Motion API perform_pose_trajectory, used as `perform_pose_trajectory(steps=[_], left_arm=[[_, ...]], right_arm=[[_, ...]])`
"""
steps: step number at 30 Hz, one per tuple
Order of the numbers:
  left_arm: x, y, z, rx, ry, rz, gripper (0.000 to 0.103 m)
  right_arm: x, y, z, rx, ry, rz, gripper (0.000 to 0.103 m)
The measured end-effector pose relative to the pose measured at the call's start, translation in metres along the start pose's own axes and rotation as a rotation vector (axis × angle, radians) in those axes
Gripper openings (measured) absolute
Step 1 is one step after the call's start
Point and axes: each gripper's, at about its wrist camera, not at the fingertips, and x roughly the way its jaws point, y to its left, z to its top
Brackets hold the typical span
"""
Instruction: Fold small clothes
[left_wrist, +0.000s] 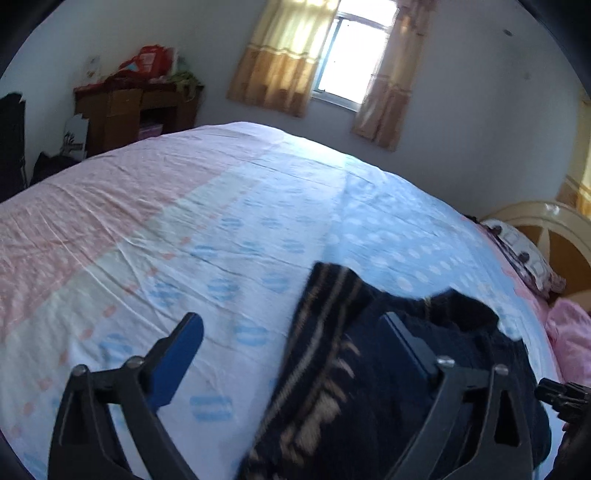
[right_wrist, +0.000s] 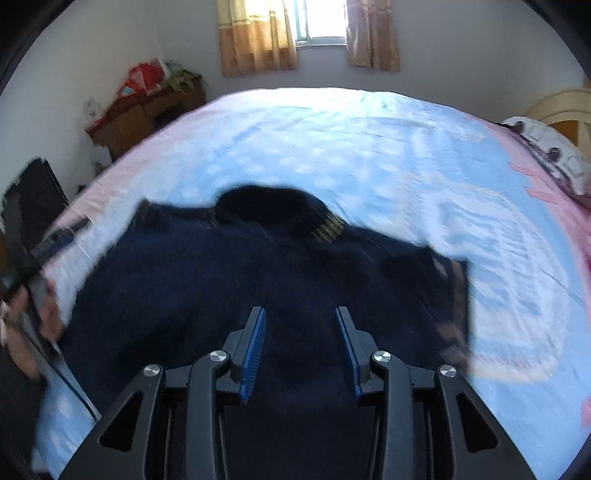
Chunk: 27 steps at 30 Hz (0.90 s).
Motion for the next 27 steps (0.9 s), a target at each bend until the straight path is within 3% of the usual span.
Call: perform_pose_trajectory(steps=[3, 6, 9, 11, 14, 17, 18, 20, 27], left_arm=[[-0.004, -0.012, -0.013, 0.073, 0.053, -0.002, 0.098], [-0.006, -0.019, -0.03, 0.135, 0.116, 0.016, 0.098], [-0.005, -0.017, -0.046, 0.167, 0.186, 0.048, 0.098], [-0.008, -0.012, -0.052, 0.172, 0.202, 0.08, 0.098], [-0.015, -0.001, -0.058, 0.157, 0.219, 0.117, 0.098], [-0.013, 0.009, -0.064, 0.153, 0.247, 0.168, 0.098], [-0.01, 0.013, -0.068, 0.151, 0.267, 0.188, 0.099], [-0.01, 0.019, -0.068, 0.122, 0.272, 0.173, 0.1], [-0.012, 0.023, -0.072, 0.12, 0.268, 0.172, 0.101]], right_arm=[[0.012, -0.026, -0.036, 0.063, 0.103, -0.07, 0.039], [0.001, -0.04, -0.056, 0.11, 0.064, -0.039, 0.037], [-0.007, -0.038, -0.056, 0.121, 0.047, -0.053, 0.037], [-0.019, -0.031, -0.056, 0.105, 0.004, -0.071, 0.039], [-0.039, -0.021, -0.064, 0.082, -0.055, -0.009, 0.039], [-0.047, -0.013, -0.078, 0.048, -0.06, -0.065, 0.039], [-0.042, -0.016, -0.087, 0.05, -0.013, -0.083, 0.039], [-0.029, -0.024, -0.102, 0.068, 0.06, -0.122, 0.038], [-0.058, -0.023, -0.115, 0.08, -0.036, -0.107, 0.037]])
